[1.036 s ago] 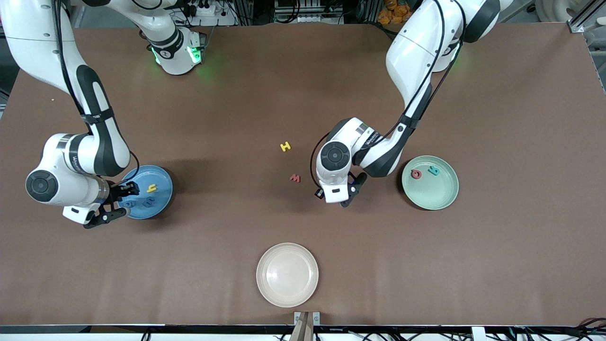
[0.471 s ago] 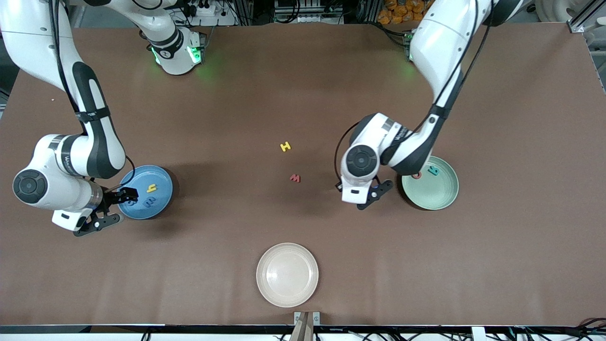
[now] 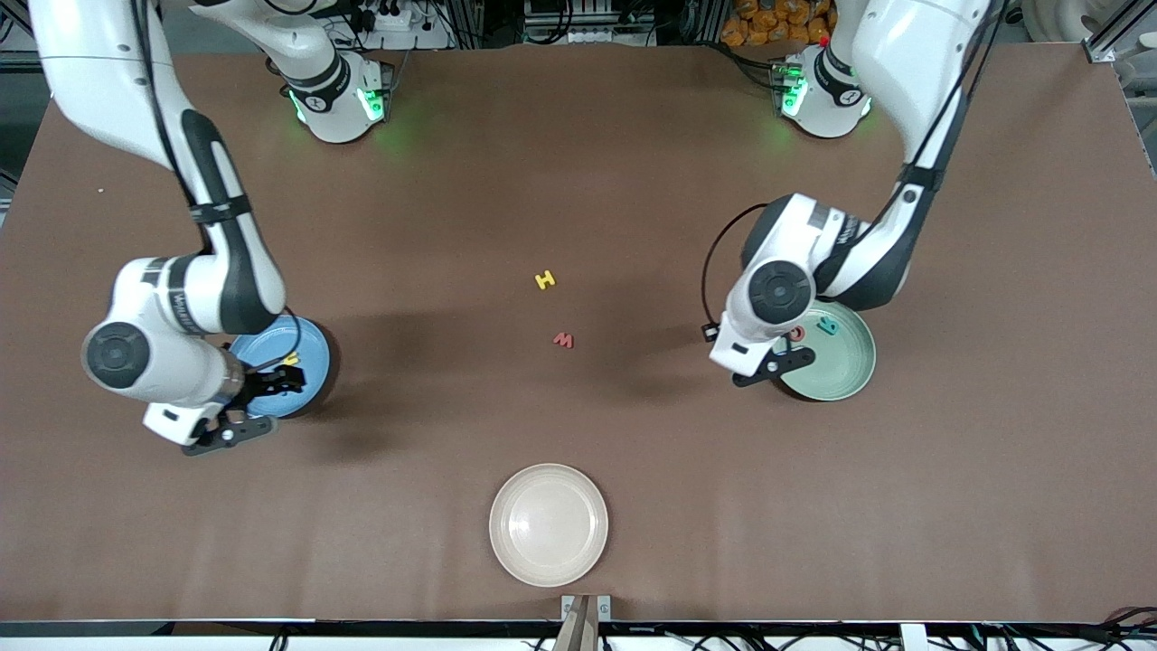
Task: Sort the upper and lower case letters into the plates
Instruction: 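Drop the M in the green plate while the right gripper releases 6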
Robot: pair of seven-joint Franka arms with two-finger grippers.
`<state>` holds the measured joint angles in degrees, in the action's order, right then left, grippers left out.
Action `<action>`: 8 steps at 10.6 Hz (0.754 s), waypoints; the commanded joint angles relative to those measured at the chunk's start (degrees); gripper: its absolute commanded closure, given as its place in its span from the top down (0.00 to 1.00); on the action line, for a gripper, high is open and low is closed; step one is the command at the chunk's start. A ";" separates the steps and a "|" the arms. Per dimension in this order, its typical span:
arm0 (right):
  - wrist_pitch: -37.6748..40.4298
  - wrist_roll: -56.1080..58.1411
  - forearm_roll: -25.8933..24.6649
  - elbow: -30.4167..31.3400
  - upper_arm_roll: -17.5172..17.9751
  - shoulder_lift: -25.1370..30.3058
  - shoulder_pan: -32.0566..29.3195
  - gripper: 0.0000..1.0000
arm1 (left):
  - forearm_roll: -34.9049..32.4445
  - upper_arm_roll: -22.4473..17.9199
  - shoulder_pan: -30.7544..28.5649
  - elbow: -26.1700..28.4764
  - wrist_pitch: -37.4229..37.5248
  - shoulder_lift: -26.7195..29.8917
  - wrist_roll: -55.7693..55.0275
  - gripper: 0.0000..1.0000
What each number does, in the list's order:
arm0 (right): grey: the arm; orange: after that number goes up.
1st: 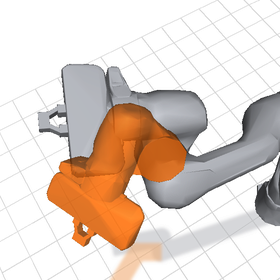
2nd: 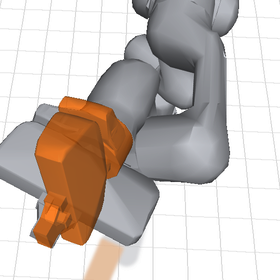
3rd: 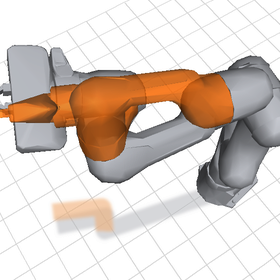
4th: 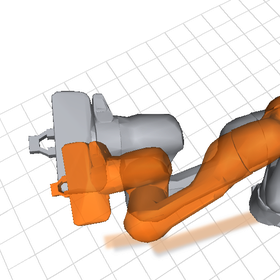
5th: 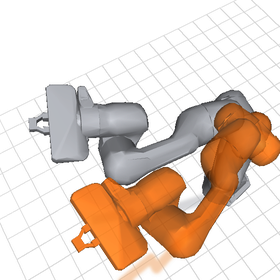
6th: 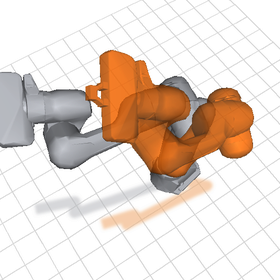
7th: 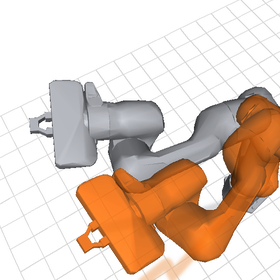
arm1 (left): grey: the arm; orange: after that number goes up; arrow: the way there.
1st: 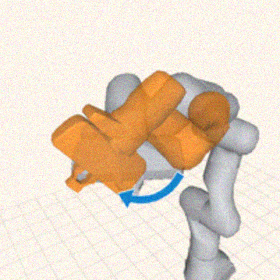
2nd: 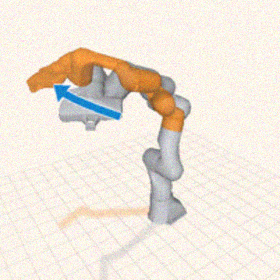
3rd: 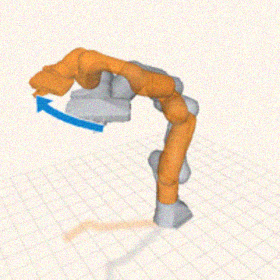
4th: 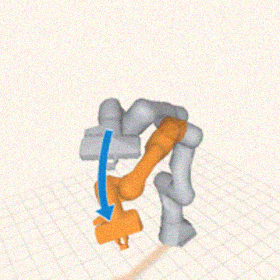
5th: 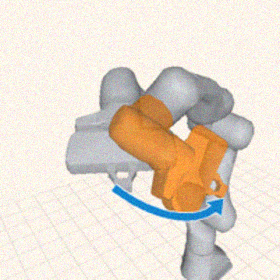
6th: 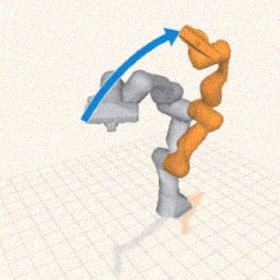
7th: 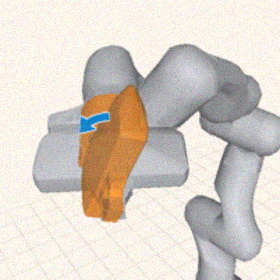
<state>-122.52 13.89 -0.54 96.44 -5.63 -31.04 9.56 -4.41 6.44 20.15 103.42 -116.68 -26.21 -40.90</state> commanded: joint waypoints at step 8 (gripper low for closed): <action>-9.66 -0.80 7.22 -1.95 0.98 -0.68 17.76 1.00 | -3.06 0.15 -11.18 18.13 -26.74 4.59 27.72 0.88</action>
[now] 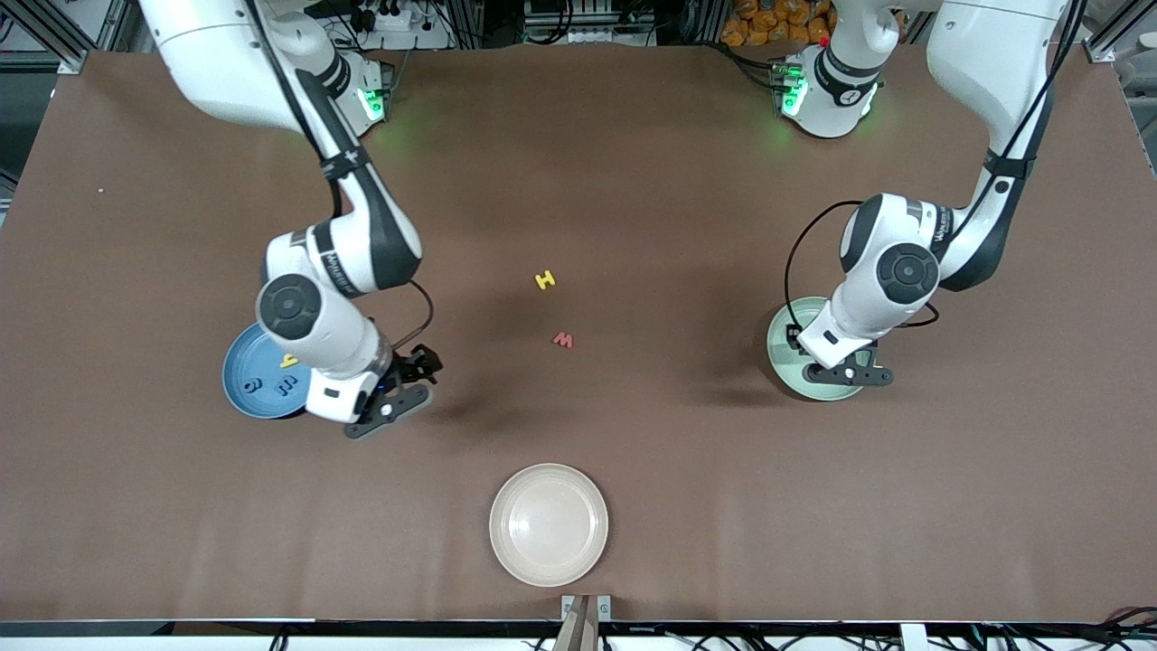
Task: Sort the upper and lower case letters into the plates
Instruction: 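Drop the M in the green plate while the right gripper releases 6, then move the right gripper to the pink w while the left gripper reaches H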
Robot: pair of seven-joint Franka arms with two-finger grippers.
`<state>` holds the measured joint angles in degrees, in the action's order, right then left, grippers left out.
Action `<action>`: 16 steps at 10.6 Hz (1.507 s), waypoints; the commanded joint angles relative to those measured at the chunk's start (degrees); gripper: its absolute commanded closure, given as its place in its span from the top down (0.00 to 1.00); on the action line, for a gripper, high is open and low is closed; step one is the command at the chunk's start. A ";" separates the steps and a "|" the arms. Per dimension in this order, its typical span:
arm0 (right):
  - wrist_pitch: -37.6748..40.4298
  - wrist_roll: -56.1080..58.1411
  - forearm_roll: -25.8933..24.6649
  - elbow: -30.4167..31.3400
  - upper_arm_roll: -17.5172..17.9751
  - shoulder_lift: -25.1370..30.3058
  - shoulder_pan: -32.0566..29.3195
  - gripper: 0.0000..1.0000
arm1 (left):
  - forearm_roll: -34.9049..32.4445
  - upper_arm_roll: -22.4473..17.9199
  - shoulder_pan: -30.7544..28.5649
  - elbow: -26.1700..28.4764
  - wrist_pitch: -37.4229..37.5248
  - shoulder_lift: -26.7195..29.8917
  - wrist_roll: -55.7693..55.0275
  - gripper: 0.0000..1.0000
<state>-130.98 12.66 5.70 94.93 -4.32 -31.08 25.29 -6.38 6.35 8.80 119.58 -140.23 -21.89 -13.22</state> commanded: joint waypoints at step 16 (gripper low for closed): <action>-3.49 5.97 -5.52 -11.43 -0.43 -18.31 21.55 1.00 | -0.47 2.35 12.47 -3.57 -3.12 -2.80 -39.16 1.00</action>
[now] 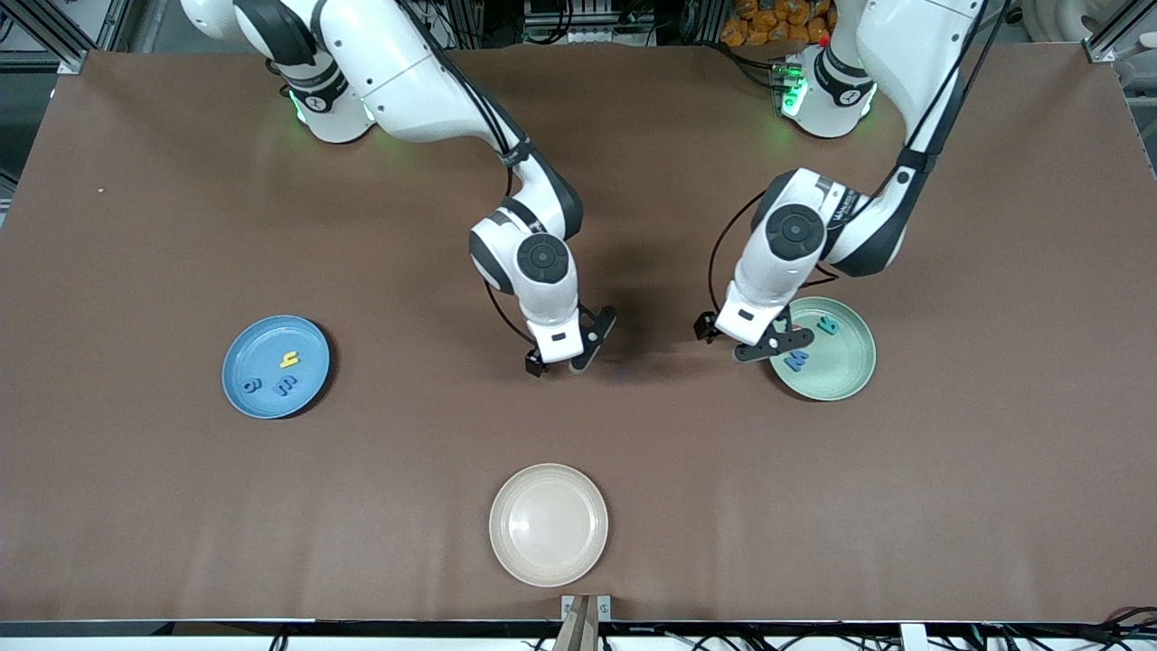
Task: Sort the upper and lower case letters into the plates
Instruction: 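Move the right gripper to the pink w while the left gripper reaches H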
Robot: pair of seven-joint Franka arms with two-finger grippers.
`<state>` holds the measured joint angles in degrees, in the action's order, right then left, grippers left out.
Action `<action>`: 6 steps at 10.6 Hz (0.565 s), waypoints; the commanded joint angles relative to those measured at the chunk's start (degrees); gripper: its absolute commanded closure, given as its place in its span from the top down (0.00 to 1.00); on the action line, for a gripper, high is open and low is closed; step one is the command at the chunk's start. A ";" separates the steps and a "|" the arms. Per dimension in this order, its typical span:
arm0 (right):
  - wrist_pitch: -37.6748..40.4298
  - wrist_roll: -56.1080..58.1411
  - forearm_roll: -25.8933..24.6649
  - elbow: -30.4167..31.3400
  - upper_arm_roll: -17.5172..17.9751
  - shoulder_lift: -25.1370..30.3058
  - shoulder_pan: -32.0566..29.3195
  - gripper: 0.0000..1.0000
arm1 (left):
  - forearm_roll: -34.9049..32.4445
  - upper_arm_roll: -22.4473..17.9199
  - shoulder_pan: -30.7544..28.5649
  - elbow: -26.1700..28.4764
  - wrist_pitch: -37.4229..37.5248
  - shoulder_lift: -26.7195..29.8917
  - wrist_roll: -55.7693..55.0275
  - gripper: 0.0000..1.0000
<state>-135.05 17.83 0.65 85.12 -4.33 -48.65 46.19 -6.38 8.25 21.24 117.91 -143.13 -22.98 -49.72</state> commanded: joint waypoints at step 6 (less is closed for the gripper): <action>0.66 2.91 -0.65 -1.80 -0.41 -0.22 0.40 1.00 | -0.39 2.03 0.12 -4.08 -0.13 -2.68 -11.09 1.00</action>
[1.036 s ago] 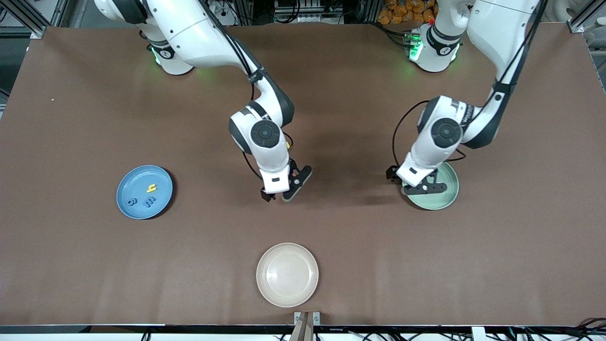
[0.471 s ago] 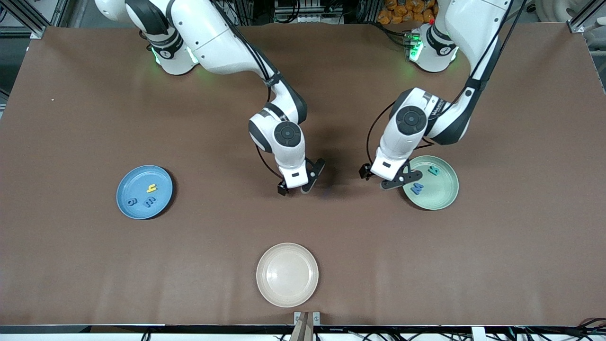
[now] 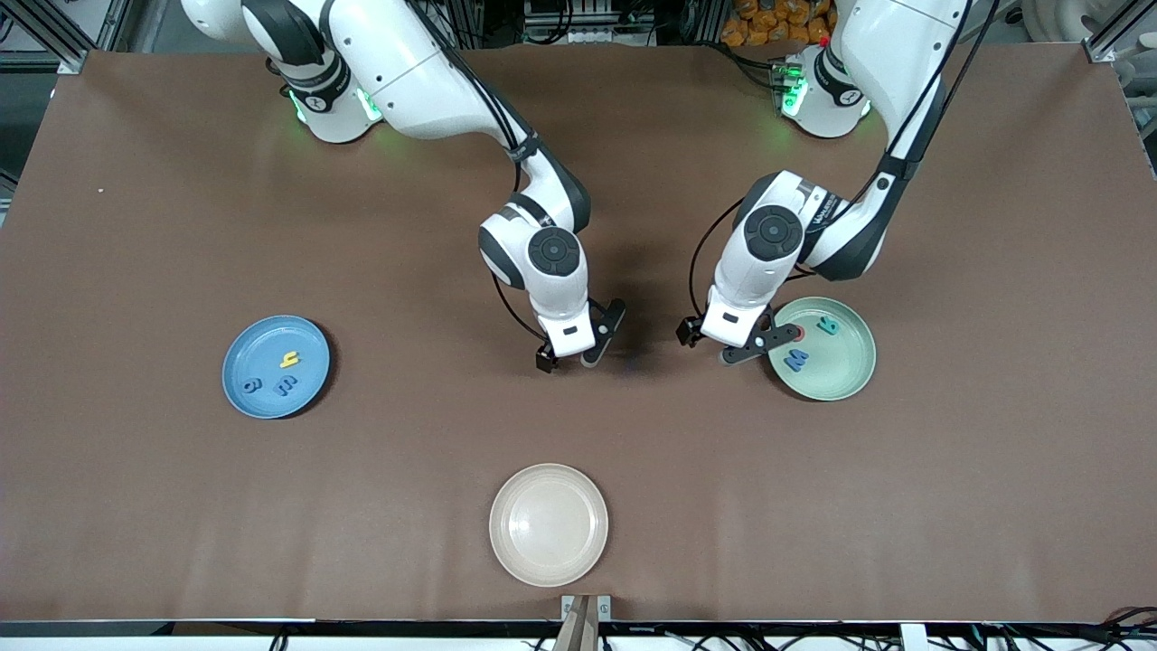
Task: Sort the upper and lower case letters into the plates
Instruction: 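Move the right gripper to the pink w while the left gripper reaches H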
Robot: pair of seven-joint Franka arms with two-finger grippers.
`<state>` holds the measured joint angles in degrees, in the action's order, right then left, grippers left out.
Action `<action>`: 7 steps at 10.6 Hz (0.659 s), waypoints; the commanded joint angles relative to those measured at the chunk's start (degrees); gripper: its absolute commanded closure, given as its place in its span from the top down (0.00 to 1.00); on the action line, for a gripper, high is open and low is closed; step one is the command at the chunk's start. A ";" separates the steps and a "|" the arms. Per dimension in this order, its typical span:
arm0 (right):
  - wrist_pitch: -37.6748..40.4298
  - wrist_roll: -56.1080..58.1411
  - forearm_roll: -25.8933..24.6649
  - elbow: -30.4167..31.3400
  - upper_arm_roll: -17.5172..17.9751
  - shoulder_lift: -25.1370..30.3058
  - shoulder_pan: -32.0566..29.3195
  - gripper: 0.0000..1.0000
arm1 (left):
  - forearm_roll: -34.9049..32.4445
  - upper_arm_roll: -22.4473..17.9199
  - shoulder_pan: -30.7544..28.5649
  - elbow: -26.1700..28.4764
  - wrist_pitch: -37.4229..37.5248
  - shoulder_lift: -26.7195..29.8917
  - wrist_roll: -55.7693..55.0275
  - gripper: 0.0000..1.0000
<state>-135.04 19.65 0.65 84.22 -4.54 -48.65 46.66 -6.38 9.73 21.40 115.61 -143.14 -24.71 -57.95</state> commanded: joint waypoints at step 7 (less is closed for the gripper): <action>0.57 1.18 -0.74 -0.46 -0.20 -0.57 0.01 1.00 | -0.21 1.52 3.64 -5.99 0.06 -4.89 -14.17 1.00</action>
<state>-134.48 20.29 0.65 84.28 -4.74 -48.68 46.65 -6.38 11.39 22.82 113.37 -143.14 -26.58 -66.57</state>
